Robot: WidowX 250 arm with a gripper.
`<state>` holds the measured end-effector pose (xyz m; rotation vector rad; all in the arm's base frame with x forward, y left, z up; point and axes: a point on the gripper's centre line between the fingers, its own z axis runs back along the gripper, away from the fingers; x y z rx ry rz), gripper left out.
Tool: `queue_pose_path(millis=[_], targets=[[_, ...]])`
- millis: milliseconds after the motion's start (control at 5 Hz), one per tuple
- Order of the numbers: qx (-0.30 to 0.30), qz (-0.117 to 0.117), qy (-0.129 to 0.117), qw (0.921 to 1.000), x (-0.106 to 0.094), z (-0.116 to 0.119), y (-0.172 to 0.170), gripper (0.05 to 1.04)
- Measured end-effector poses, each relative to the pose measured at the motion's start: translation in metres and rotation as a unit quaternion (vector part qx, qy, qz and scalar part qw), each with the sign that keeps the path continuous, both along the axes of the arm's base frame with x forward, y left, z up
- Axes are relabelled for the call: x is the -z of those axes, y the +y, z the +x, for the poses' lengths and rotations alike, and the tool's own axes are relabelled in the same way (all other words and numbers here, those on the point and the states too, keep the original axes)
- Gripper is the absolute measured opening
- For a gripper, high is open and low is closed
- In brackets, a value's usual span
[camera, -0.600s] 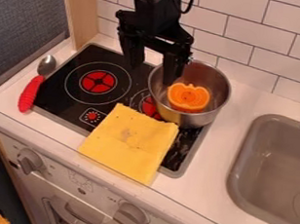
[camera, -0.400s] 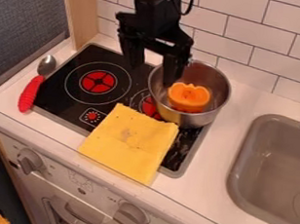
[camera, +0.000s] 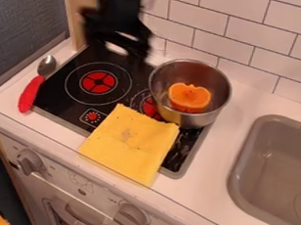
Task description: Move the red spoon to the upper side of the left burner
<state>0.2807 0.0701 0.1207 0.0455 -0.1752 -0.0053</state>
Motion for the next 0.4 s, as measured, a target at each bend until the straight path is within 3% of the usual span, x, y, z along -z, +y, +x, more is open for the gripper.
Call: queue_pose_path(millis=[200, 400], targets=[[-0.088, 0.005, -0.001, 0.9961, -0.004, -0.021, 0.050, 1.000], [-0.147, -0.036, 0.018, 0.9883, 0.026, -0.032, 0.085, 1.000]])
